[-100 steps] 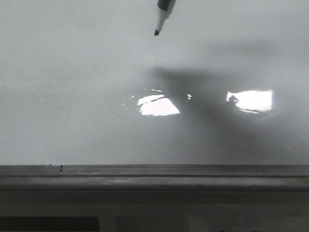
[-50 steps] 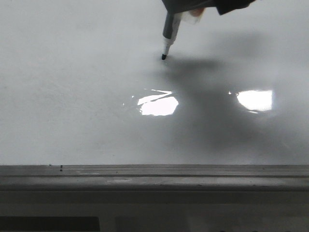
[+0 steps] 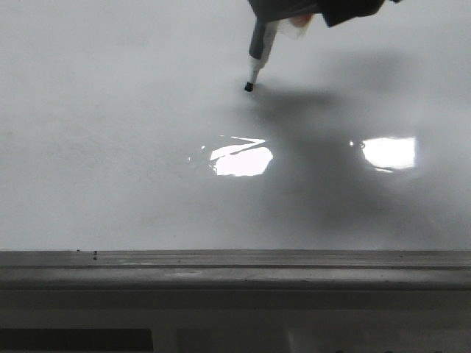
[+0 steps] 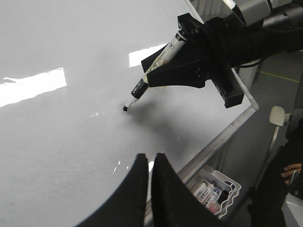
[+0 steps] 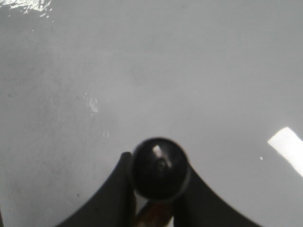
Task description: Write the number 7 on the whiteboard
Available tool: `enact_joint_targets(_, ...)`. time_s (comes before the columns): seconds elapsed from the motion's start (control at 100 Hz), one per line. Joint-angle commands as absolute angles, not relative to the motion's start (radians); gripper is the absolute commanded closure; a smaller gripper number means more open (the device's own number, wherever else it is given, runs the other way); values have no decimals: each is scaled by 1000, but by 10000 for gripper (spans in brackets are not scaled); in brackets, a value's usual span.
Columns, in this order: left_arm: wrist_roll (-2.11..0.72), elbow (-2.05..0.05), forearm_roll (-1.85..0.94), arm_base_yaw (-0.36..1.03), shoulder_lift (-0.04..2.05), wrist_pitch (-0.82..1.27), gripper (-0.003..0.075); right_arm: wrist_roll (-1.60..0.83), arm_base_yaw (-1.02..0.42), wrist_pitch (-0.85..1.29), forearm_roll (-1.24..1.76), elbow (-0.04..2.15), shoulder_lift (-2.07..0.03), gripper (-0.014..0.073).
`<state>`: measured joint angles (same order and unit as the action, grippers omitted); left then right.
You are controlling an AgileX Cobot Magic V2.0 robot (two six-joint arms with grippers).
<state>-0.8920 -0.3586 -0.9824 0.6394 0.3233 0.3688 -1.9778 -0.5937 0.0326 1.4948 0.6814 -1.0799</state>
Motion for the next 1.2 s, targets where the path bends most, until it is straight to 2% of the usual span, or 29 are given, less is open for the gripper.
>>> enact_joint_targets(0.0, -882, -388, -1014, 641, 331, 330, 741, -1996, -580, -106, 1510, 679, -1061, 665)
enact_joint_targets(0.23, -882, -388, -1014, 641, 331, 330, 741, -1996, -580, -211, 1525, 616, -1024, 665)
enact_joint_targets(0.77, -882, -388, -1014, 641, 331, 332, 741, -2000, -580, -282, 1580, 604, -1017, 665)
enact_joint_targets(1.06, -882, -388, -1014, 641, 331, 332, 741, -2273, -580, -362, 1843, 604, -1017, 665)
enact_joint_targets(1.19, -882, -388, -1014, 641, 331, 332, 741, -2293, -580, -349, 1861, 603, -1017, 665)
